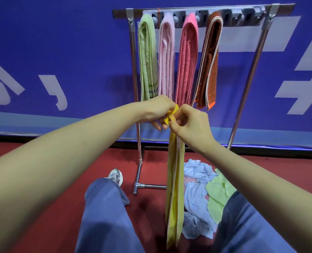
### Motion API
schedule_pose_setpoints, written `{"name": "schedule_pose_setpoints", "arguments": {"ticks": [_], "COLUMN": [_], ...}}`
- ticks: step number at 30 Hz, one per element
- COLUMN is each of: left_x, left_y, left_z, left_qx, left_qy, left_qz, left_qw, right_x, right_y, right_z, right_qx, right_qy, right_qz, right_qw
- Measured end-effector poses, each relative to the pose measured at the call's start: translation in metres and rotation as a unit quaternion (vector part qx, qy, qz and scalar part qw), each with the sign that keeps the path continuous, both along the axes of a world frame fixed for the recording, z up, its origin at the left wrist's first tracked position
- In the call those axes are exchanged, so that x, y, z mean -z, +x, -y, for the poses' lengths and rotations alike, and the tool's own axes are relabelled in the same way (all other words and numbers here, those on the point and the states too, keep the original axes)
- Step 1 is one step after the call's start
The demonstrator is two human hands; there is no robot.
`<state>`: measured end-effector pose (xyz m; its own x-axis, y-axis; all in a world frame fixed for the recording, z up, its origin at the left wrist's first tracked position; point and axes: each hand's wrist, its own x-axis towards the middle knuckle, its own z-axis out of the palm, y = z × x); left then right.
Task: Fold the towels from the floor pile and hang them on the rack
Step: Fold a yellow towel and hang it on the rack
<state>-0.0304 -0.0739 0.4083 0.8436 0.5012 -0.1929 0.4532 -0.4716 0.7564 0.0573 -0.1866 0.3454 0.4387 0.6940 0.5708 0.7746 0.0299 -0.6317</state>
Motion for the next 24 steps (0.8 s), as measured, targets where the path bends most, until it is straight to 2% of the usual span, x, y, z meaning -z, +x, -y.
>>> {"name": "schedule_pose_setpoints", "arguments": {"ticks": [2,4,7,9,11,13,15,20,24], "left_x": [0.0,0.002,0.005,0.006,0.006,0.004,0.004,0.005,0.011], "left_y": [0.0,-0.002,-0.007,-0.008,-0.007,-0.006,-0.005,-0.004,-0.008], "left_z": [0.0,-0.004,-0.012,-0.013,-0.009,-0.003,0.002,0.003,0.003], "left_qx": [0.003,0.01,0.028,0.029,0.036,0.058,0.082,0.102,0.107], "left_qy": [0.004,0.016,0.023,0.03,0.04,0.056,0.077,0.147,0.152], "left_qz": [0.006,0.013,0.014,0.018,0.02,0.013,0.005,-0.031,-0.034], "left_qw": [1.0,1.0,0.999,0.999,0.998,0.997,0.994,0.983,0.982], "right_x": [0.0,-0.001,-0.006,-0.006,0.0,0.007,0.01,0.016,0.022], "right_y": [-0.002,-0.001,0.005,0.009,0.015,0.023,0.028,0.036,0.038], "right_z": [0.002,0.003,0.001,0.0,-0.003,-0.005,-0.005,0.005,0.008], "right_qx": [-0.033,-0.07,-0.105,-0.092,-0.035,0.01,-0.01,-0.119,-0.123], "right_qy": [-0.007,-0.011,-0.01,-0.011,-0.001,-0.011,-0.038,-0.082,-0.082], "right_qz": [-0.035,-0.138,-0.351,-0.421,-0.418,-0.368,-0.353,-0.397,-0.383], "right_qw": [0.999,0.988,0.93,0.902,0.908,0.93,0.935,0.906,0.912]}}
